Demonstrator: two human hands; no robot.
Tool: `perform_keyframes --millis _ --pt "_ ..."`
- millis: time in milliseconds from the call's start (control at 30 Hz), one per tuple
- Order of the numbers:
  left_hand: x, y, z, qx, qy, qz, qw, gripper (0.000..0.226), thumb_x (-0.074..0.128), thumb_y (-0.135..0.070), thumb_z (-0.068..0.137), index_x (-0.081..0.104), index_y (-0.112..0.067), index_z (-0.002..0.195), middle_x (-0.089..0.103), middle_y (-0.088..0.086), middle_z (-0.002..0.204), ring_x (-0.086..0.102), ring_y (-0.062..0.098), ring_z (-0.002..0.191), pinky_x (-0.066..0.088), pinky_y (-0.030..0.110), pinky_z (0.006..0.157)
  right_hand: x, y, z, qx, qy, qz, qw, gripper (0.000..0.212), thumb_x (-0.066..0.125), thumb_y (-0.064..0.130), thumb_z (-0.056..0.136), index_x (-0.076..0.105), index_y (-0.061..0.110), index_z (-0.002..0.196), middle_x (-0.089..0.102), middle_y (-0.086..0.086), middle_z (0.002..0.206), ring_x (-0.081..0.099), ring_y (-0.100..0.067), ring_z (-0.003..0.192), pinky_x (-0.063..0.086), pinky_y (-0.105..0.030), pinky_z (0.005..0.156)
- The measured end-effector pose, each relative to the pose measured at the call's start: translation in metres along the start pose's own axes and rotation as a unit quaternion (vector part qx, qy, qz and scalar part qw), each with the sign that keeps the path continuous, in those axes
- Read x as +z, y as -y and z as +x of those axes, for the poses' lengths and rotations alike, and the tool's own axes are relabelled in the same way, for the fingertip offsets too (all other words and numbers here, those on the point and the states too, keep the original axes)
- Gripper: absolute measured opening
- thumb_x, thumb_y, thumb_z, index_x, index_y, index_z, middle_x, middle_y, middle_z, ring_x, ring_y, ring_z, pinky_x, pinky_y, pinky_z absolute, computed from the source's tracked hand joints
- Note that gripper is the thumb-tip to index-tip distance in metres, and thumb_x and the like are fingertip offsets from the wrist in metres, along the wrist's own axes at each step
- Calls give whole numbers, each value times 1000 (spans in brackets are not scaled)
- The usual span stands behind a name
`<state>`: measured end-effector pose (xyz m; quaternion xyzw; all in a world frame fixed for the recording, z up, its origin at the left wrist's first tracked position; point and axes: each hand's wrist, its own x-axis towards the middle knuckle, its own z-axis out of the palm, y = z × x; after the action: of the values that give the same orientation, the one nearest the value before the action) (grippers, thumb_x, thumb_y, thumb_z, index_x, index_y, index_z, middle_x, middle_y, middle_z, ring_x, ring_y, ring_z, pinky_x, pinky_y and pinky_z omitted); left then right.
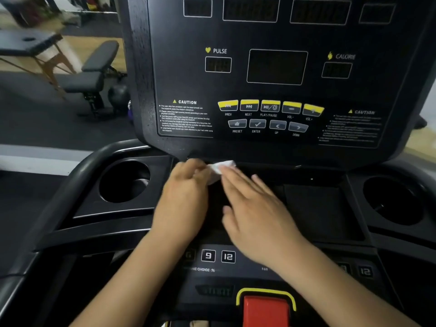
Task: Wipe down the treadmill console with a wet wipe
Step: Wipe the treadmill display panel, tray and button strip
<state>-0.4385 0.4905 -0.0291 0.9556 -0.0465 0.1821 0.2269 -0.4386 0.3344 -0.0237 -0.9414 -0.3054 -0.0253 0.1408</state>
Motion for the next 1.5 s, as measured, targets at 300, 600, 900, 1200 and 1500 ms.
perform_keyframes --millis 300,600,900,1200,1500 --pt "70 -122 29 225 68 -20 972 43 58 -3 85 54 6 126 52 15 111 49 30 89 55 36 67 -42 -89 -66 184 -3 -153 971 73 48 23 84 24 7 151 11 1 162 10 -15 148 15 -54 117" --pt "59 -78 27 240 76 57 966 42 36 -21 76 75 -12 87 56 6 87 57 25 78 48 30 43 -25 -58 -58 190 -22 -52 980 57 58 24 87 47 4 139 43 -6 149 46 -22 132 35 -28 103" --pt "-25 43 4 92 -29 75 992 21 54 -24 84 71 -12 87 55 5 87 52 22 80 53 36 53 7 43 24 -25 -21 14 999 66 47 26 95 21 2 151 12 -4 162 9 -14 148 3 -23 115" --pt "-36 17 13 -89 141 -463 870 23 60 3 74 64 -19 75 71 12 84 61 20 76 46 33 70 -24 9 -4 163 -188 296 922 18 80 14 73 63 21 75 67 -1 71 65 -22 70 53 -41 70" --pt "6 -54 25 -94 250 -553 789 42 59 22 72 75 -14 84 72 16 100 66 23 87 54 32 75 -49 -42 -57 333 -245 584 699 29 64 -5 84 63 12 107 70 -5 77 66 -22 78 53 -40 78"
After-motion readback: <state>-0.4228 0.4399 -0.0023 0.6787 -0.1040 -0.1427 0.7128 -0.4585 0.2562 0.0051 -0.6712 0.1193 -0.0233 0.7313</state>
